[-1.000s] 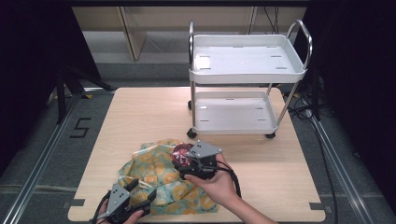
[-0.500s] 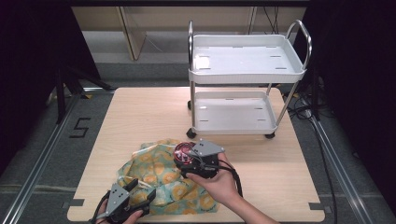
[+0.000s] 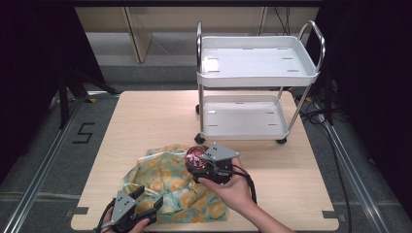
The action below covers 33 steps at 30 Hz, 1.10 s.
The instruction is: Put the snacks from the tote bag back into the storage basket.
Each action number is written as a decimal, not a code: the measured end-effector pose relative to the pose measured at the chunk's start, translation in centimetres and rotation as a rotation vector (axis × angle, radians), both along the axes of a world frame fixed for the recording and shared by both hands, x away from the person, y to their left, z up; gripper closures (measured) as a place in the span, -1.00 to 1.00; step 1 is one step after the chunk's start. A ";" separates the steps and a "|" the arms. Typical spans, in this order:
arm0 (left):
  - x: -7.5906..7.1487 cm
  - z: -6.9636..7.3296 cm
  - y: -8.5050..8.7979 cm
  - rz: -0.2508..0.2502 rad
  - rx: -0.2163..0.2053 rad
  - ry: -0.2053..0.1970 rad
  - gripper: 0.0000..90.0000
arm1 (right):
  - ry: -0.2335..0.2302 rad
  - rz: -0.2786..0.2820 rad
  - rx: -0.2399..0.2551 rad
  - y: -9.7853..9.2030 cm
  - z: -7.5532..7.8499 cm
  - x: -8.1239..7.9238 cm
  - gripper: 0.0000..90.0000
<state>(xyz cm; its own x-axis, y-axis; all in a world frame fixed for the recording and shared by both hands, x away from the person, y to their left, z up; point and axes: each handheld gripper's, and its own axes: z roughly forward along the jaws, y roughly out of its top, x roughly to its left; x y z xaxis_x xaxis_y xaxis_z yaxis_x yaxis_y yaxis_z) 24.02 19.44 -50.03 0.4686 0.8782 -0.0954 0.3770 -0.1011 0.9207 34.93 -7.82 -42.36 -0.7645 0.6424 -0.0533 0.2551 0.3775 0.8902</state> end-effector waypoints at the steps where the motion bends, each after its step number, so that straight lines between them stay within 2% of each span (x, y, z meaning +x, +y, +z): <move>1: 0.0 0.0 0.0 -0.002 -0.002 -0.003 -0.47 | 0.000 0.001 0.001 -0.1 0.0 0.0 -0.41; 7: 0.1 -0.1 0.0 -0.004 -0.007 -0.006 -0.47 | 0.011 -0.010 0.013 -0.3 0.0 0.1 -0.41; 11: 0.0 0.0 0.0 0.000 -0.002 -0.001 -0.47 | -0.011 -0.014 0.009 -0.5 0.1 0.2 -0.41; 14: 0.0 0.0 0.0 -0.003 -0.004 -0.004 -0.47 | 0.010 -0.008 0.008 -0.7 0.2 0.2 -0.41; 16: 0.0 0.0 0.0 -0.002 -0.002 -0.003 -0.47 | 0.017 -0.025 0.020 -0.7 0.2 0.2 -0.41; 20: 0.0 0.0 0.0 -0.005 -0.002 -0.005 -0.47 | 0.007 -0.015 0.009 -1.0 0.4 0.3 -0.41; 21: 0.0 0.0 0.0 -0.005 -0.003 -0.006 -0.47 | 0.012 -0.031 0.018 -1.0 0.4 0.3 -0.41; 22: 0.0 0.0 0.0 -0.004 -0.003 -0.005 -0.47 | -0.009 -0.029 0.011 -1.2 0.5 0.5 -0.41; 25: 0.0 0.0 0.0 -0.004 -0.003 -0.005 -0.47 | 0.008 -0.031 0.014 -1.3 0.4 0.4 -0.41; 29: 0.0 0.0 0.0 -0.004 -0.003 -0.006 -0.47 | 0.008 -0.039 0.018 -1.5 0.4 0.5 -0.41; 30: 0.0 0.0 0.0 -0.002 -0.004 -0.006 -0.47 | -0.011 -0.039 0.013 -1.6 0.4 0.6 -0.41; 33: 0.0 0.0 0.0 -0.001 -0.006 -0.005 -0.47 | -0.014 -0.043 0.014 -1.7 0.5 0.6 -0.41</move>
